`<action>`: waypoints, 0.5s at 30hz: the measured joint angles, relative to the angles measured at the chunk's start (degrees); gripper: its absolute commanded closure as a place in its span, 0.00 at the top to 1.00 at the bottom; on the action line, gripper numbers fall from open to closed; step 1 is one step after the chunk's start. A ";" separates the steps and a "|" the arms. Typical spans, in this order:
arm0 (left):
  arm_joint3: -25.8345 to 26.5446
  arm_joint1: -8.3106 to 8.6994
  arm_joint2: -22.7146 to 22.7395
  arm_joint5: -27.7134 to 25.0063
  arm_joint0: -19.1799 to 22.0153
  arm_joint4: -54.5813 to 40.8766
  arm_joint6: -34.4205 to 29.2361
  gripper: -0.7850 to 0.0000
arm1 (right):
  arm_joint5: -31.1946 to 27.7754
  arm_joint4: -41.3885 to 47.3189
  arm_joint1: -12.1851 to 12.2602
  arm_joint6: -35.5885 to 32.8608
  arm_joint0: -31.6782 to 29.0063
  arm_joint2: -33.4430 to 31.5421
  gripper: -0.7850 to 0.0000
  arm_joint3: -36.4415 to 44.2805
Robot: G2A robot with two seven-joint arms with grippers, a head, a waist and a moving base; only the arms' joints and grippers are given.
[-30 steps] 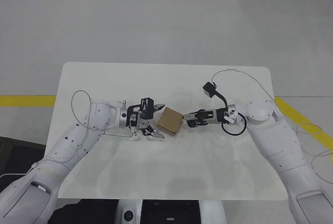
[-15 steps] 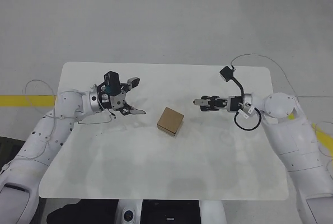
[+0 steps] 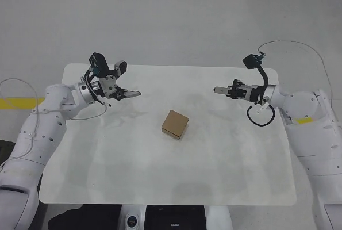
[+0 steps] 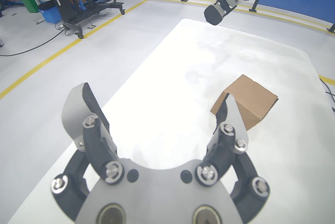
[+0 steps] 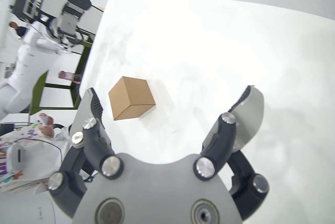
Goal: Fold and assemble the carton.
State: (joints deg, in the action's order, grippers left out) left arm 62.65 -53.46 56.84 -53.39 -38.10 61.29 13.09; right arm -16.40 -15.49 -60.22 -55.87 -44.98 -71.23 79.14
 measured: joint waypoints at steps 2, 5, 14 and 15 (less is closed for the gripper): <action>0.06 0.02 0.59 0.28 0.21 -0.92 -1.52 1.00 | 1.83 -2.94 0.15 4.08 -0.83 -0.56 1.00 1.66; 0.25 0.12 1.50 0.39 0.38 -1.62 -3.07 1.00 | 4.32 -6.96 0.50 9.11 -3.03 -1.98 1.00 4.99; 1.48 0.44 4.02 0.77 -0.31 -2.65 -4.68 1.00 | 6.34 -9.89 1.29 15.62 -9.32 -6.31 1.00 12.60; 1.63 0.45 4.23 0.80 -0.49 -2.82 -4.59 1.00 | 6.27 -9.75 1.30 15.78 -9.47 -6.40 1.00 12.71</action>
State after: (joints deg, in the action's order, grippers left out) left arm 64.28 -53.01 61.08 -52.58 -38.58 58.47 8.50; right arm -10.14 -25.24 -58.92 -40.09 -54.46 -77.64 91.85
